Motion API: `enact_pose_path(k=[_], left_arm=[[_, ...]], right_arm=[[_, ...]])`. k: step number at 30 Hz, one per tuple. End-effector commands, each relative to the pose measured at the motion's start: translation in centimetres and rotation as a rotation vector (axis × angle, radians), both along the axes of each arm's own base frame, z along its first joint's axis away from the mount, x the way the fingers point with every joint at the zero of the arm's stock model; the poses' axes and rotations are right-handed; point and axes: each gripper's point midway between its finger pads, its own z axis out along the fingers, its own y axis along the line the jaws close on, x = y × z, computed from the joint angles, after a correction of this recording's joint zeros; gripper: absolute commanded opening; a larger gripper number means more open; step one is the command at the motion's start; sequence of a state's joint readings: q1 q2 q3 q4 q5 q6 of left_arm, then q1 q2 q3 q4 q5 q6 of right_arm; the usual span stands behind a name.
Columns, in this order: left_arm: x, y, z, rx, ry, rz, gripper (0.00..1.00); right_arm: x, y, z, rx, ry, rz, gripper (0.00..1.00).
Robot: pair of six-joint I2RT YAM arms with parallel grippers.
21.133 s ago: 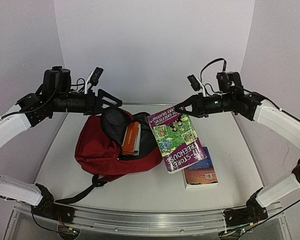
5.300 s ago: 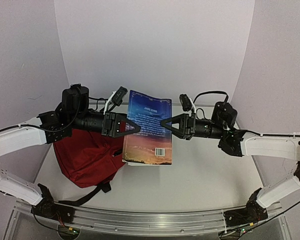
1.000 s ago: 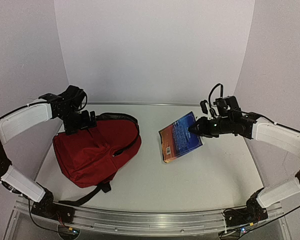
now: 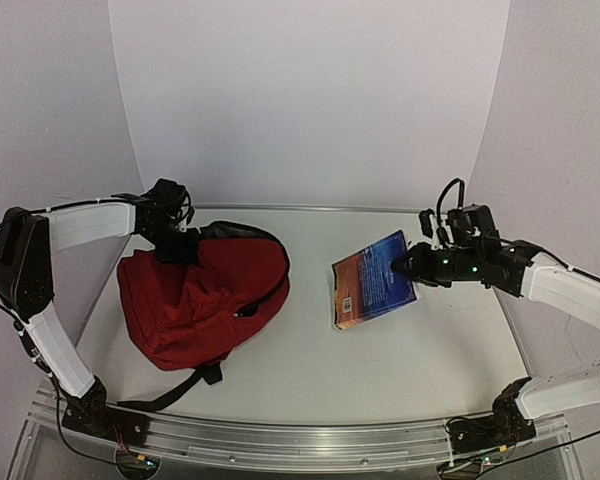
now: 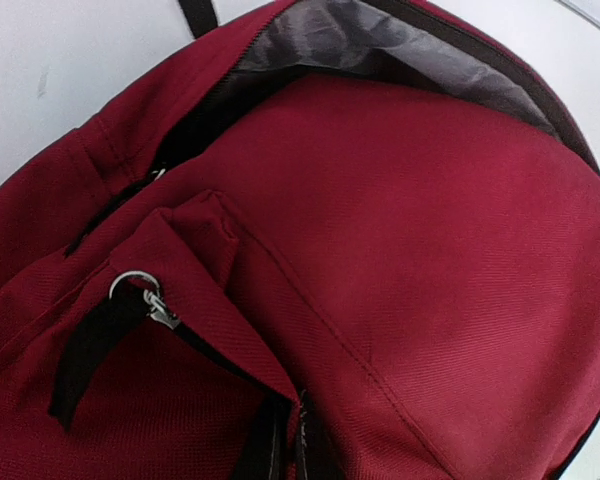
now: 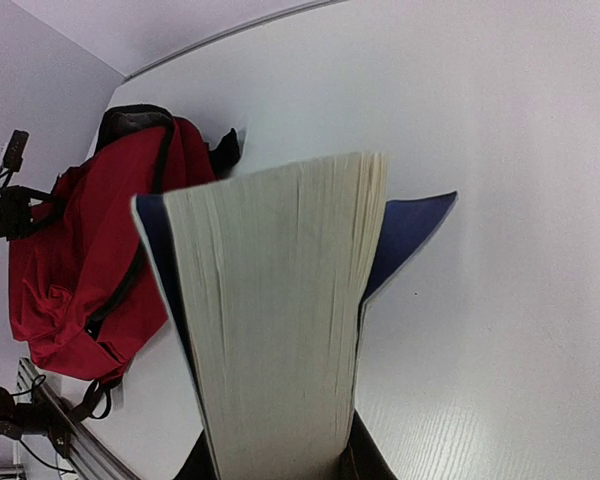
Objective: Pack the student bag
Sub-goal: Pick up the book from the center of the board, then place the book in the student bag.
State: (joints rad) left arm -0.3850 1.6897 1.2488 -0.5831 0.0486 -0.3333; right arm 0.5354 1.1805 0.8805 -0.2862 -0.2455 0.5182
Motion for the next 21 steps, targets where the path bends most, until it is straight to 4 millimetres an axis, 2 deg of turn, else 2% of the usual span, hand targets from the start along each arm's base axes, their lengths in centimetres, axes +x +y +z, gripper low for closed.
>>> enact_pose_path(k=[1,5,10,14,16,20,21], left_arm=[[-1.8,-7.2,-0.6,-0.168,-0.007,-0.404,0.0],[-3.3,-10.7,0.4,-0.185,-0.046,-0.596,0.0],[-4.9,-14.7,0.3,-0.092,-0.097,-0.778,0.0],[-3.8,-14.8,0.8,-0.066,-0.128,-0.724,0.02],[-3.1,-14.6,2.1,-0.07,-0.161,-0.669,0.14],[-2.9,-14.8,5.7,-0.078,-0.258,-0.593,0.54],[-3.2,-15.0,6.8,-0.056,-0.288,-0.58,0.61]], right_arm=[[1.2,0.5,7.2,0.162,-0.209,-0.037,0.0],[1.1,-0.3,7.5,0.171,-0.216,-0.079,0.0],[1.2,-1.9,8.4,0.174,-0.242,-0.169,0.0],[1.4,-4.2,9.0,0.135,-0.271,-0.277,0.0],[1.3,-5.1,9.2,0.112,-0.28,-0.319,0.0],[1.3,-6.3,9.9,0.084,-0.304,-0.362,0.0],[1.4,-6.4,10.0,0.077,-0.307,-0.367,0.0]])
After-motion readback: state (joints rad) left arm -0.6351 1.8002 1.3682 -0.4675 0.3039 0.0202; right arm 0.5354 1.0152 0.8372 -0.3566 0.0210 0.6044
